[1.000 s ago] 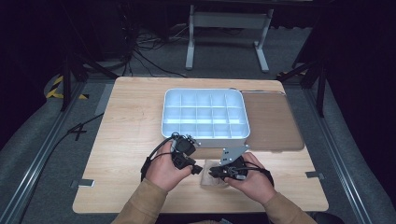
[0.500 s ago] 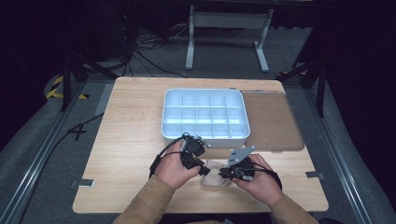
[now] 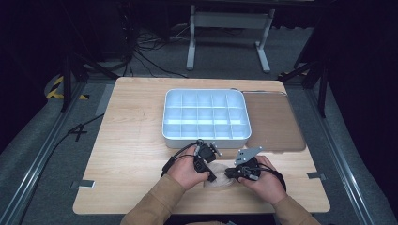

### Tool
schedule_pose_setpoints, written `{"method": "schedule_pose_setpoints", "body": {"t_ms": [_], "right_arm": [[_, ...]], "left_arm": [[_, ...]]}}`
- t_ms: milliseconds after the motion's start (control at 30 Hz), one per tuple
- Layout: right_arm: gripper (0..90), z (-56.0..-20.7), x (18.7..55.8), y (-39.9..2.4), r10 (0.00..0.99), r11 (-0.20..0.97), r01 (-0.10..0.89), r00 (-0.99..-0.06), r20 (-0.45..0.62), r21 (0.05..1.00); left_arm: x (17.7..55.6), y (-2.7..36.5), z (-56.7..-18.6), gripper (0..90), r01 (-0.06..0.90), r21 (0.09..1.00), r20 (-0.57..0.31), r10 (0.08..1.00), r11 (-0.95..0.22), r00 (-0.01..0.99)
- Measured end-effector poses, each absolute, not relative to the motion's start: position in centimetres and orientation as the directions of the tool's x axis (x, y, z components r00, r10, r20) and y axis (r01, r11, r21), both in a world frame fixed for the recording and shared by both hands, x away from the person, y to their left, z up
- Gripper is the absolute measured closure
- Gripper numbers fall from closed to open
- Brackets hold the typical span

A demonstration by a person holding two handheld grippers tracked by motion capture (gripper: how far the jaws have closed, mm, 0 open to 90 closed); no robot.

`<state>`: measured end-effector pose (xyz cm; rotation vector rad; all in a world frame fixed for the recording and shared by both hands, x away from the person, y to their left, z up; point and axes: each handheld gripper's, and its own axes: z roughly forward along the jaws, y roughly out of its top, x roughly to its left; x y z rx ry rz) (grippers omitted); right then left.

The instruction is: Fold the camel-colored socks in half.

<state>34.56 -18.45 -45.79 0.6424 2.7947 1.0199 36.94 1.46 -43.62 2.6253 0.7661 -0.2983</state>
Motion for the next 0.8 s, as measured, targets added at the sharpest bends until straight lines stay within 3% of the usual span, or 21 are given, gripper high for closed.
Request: {"method": "schedule_pose_setpoints", "body": {"t_ms": [167,433,633,800], "right_arm": [[80.9,-45.2,34.3,-18.3,0.414,0.699,0.328,-0.91,0.015,0.635],[82.2,-43.6,33.2,-18.2,0.404,0.691,0.317,-0.915,0.017,0.649],[83.1,-44.0,32.6,-18.0,0.394,0.718,0.327,-0.919,0.028,0.614],[85.6,-45.5,33.1,-18.6,0.42,0.73,0.368,-0.906,0.046,0.577]], "left_arm": [[36.7,1.7,-42.9,67.2,0.546,0.345,-0.293,0.465,-0.764,0.836],[36.7,1.4,-41.4,76.0,0.516,0.505,-0.264,0.445,-0.692,0.856],[37.5,0.6,-42.8,84.9,0.526,0.431,-0.2,0.491,-0.733,0.848],[38.2,0.8,-43.9,89.5,0.556,0.385,-0.23,0.507,-0.736,0.831]]}}
